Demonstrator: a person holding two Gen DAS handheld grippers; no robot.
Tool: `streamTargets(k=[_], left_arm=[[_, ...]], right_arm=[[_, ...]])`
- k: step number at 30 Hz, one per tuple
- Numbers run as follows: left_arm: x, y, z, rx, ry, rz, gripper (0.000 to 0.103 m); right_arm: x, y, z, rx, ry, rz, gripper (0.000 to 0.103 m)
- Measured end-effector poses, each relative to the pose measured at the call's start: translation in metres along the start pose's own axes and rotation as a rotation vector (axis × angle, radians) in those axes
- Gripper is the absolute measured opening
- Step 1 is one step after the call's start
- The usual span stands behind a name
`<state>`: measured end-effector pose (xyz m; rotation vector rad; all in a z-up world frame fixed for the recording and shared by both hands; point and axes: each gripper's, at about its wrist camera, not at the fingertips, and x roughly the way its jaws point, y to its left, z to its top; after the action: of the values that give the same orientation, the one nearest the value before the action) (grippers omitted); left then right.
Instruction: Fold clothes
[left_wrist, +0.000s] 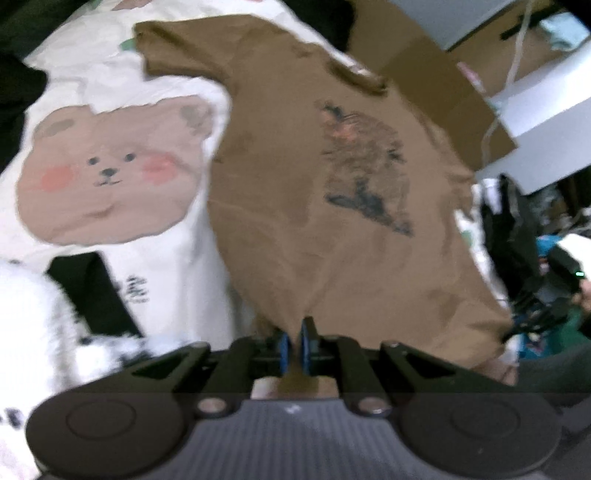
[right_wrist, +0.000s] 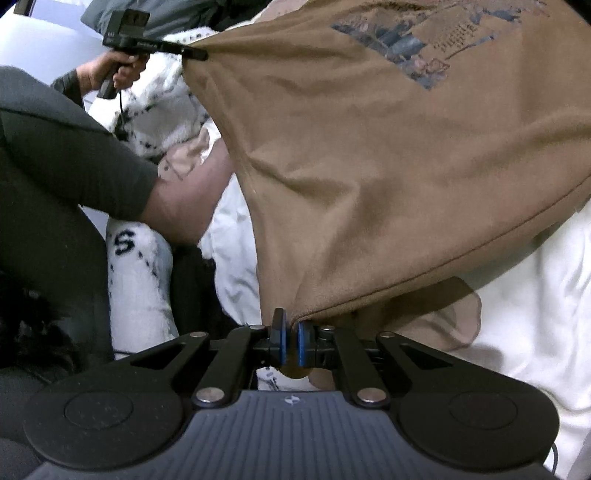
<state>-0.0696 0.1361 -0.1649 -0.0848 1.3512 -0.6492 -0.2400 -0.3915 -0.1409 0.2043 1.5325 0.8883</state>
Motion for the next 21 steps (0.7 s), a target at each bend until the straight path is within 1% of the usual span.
streamTargets(k=[1, 2, 3, 4, 6, 7, 8, 11, 17, 18, 21], left_arm=[[0.002, 0.003, 0.000, -0.011, 0.006, 0.036, 0.016], [0.003, 0.007, -0.001, -0.027, 0.009, 0.065, 0.023], [0.004, 0.010, -0.001, -0.040, 0.006, 0.076, 0.028], [0.003, 0.012, -0.001, -0.048, 0.002, 0.078, 0.030], [0.003, 0.015, -0.002, -0.056, -0.005, 0.085, 0.040], [0.003, 0.014, -0.002, -0.053, -0.006, 0.090, 0.042], [0.004, 0.013, -0.002, -0.048, -0.007, 0.095, 0.043], [0.005, 0.010, -0.001, -0.042, -0.014, 0.093, 0.043], [0.021, -0.002, 0.006, -0.015, -0.054, 0.070, 0.046], [0.025, -0.004, 0.008, -0.009, -0.058, 0.067, 0.047], [0.040, -0.013, 0.016, 0.014, -0.067, 0.059, 0.048]], right_arm=[[0.001, -0.004, -0.001, 0.023, 0.012, -0.019, 0.009], [0.002, -0.008, -0.001, 0.046, 0.025, -0.039, 0.011], [0.003, -0.011, -0.002, 0.061, 0.042, -0.057, 0.011], [0.001, -0.013, -0.003, 0.065, 0.049, -0.068, 0.014], [-0.006, -0.015, -0.004, 0.077, 0.031, -0.068, 0.021], [-0.008, -0.016, -0.004, 0.082, 0.024, -0.071, 0.030], [-0.010, -0.017, -0.005, 0.088, 0.018, -0.074, 0.037], [-0.017, -0.020, -0.004, 0.105, -0.015, -0.093, 0.044], [-0.020, -0.026, 0.005, 0.134, -0.082, -0.140, 0.046], [-0.018, -0.030, 0.007, 0.161, -0.115, -0.159, 0.046], [-0.010, -0.034, 0.008, 0.177, -0.135, -0.170, 0.046]])
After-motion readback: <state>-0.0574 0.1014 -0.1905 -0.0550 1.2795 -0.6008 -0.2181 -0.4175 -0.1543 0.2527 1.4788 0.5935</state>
